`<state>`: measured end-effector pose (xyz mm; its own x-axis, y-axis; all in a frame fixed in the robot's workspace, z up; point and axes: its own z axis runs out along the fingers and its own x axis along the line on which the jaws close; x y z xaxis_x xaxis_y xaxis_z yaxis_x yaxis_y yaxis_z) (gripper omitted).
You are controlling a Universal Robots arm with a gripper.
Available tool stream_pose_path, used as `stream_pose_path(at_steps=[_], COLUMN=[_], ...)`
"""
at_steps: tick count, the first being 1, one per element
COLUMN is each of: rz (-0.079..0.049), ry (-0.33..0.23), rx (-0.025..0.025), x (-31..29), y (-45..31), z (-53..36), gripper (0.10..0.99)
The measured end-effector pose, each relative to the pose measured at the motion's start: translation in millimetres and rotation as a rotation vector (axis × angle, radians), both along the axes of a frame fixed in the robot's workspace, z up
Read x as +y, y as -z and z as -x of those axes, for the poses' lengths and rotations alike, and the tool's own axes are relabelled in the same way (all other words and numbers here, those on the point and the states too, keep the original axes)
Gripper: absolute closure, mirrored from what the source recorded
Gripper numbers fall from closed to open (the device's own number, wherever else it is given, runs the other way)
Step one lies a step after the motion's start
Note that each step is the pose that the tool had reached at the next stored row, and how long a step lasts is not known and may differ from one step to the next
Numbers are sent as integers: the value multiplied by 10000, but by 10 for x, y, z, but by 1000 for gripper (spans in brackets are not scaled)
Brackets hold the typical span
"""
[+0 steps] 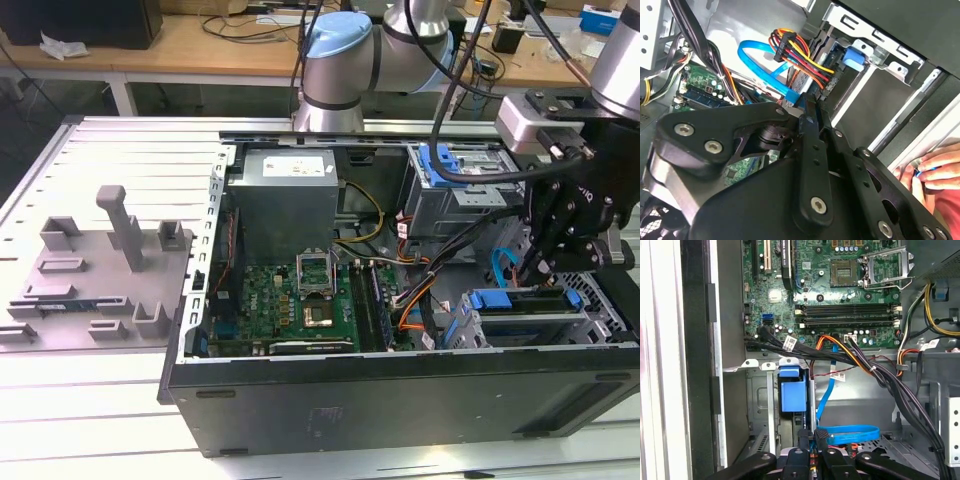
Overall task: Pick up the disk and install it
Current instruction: 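Insert the second disk wire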
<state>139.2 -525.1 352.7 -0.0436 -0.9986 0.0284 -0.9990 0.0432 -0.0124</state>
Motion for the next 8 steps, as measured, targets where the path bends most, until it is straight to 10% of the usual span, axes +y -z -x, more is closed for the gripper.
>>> stream_pose_path(at_steps=[8], rz=[-134], ry=[-1], rx=[0], x=[-89], y=[-1], z=[0], gripper=[925])
